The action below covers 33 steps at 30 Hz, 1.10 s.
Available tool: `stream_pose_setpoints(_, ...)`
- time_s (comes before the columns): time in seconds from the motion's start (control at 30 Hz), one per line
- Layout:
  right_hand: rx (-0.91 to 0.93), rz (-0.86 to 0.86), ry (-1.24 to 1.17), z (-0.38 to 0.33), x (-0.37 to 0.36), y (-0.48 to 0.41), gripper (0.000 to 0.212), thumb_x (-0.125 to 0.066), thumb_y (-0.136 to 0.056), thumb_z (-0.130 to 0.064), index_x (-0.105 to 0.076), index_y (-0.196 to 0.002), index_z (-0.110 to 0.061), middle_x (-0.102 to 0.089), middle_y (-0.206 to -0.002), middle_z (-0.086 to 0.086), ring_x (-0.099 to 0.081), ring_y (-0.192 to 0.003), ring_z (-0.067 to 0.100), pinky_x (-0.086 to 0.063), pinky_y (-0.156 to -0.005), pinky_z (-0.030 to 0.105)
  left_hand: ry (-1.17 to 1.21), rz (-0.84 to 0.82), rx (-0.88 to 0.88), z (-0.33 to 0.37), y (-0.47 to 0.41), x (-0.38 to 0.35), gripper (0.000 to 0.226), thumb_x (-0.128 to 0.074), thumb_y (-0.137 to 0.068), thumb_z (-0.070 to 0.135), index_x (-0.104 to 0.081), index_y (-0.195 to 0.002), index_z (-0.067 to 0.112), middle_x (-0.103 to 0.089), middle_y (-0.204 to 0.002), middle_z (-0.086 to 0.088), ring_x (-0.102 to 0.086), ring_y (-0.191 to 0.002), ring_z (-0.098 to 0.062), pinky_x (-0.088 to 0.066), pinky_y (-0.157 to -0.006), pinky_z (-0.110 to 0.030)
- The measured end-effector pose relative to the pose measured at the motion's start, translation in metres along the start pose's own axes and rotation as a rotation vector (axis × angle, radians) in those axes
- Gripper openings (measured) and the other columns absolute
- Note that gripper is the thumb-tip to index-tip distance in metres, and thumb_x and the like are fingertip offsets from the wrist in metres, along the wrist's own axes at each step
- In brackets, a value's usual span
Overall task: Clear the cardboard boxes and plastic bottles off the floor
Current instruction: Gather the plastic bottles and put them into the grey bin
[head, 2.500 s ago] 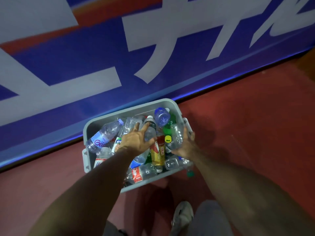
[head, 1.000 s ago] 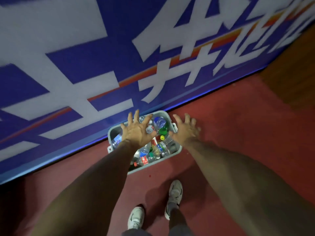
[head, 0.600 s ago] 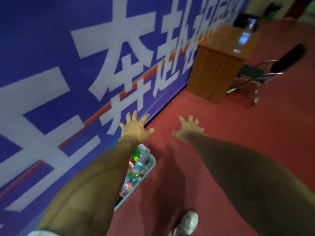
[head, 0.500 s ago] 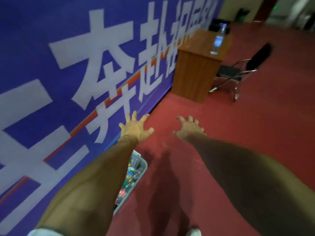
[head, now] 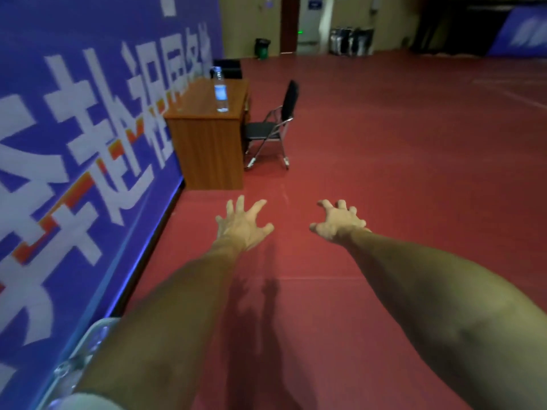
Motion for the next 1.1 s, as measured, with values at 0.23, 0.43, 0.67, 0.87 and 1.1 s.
stream_pose_setpoints(0.23, -0.174, 0.058, -0.042, 0.225, 0.055, 0.026, 0.071, -0.06, -0.089, -0.055, -0.028, -0.151, -0.039, -0.026, -0.152, 0.006, -0.03, -0.138, 0.034, -0.039, -0.104, 0.059, -0.017, -0.044, -0.208, 0.229, -0.002, -0.054, 0.067, -0.05, -0.091, 0.058, -0.024, -0.152, 0.048, -0.009, -0.166, -0.007, -0.006, -0.152, -0.032, -0.019, -0.115, -0.06)
stream_pose_setpoints(0.43, -0.392, 0.11, -0.089, 0.407, 0.092, 0.068, 0.07, -0.058, -0.09, -0.053, -0.027, -0.152, -0.04, -0.024, -0.155, 0.006, -0.029, -0.138, 0.035, -0.038, -0.104, 0.059, -0.052, -0.082, -0.447, 0.421, 0.005, -0.098, 0.067, -0.051, -0.092, 0.057, -0.025, -0.153, 0.047, -0.009, -0.166, -0.008, -0.005, -0.152, -0.033, -0.019, -0.116, -0.06)
stream_pose_setpoints(0.67, -0.648, 0.259, -0.136, 0.595, 0.122, 0.13, 0.068, -0.055, -0.094, -0.049, -0.025, -0.154, -0.035, -0.014, -0.161, 0.009, -0.03, -0.138, 0.036, -0.038, -0.104, 0.058, -0.091, -0.169, -0.762, 0.633, 0.029, -0.167, 0.067, -0.051, -0.093, 0.056, -0.023, -0.154, 0.046, -0.006, -0.167, -0.009, -0.002, -0.153, -0.033, -0.016, -0.117, -0.062)
stream_pose_setpoints(0.87, -0.91, 0.277, -0.158, 0.741, 0.129, 0.181, 0.07, -0.055, -0.092, -0.051, -0.025, -0.153, -0.037, -0.017, -0.161, 0.007, -0.029, -0.139, 0.036, -0.036, -0.106, 0.06, -0.111, -0.258, -1.032, 0.808, 0.062, -0.245, 0.067, -0.051, -0.093, 0.056, -0.024, -0.154, 0.046, -0.004, -0.167, -0.009, -0.002, -0.153, -0.033, -0.016, -0.117, -0.062)
stream_pose_setpoints(1.1, -1.247, 0.285, -0.225, 0.89, 0.141, 0.255, 0.074, -0.055, -0.091, -0.052, -0.02, -0.155, -0.038, -0.019, -0.16, 0.008, -0.029, -0.139, 0.037, -0.035, -0.106, 0.058, -0.149, -0.382, -1.331, 1.002, 0.123, -0.321, 0.066, -0.05, -0.094, 0.054, -0.023, -0.154, 0.045, -0.005, -0.167, -0.01, -0.001, -0.153, -0.032, -0.014, -0.118, -0.061)
Point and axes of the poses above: each hand's wrist, its own y-axis away from the middle knuckle, its own x-axis out of the back of the hand, z = x × y, the point moved 4 cm from there along -y, towards the middle knuckle
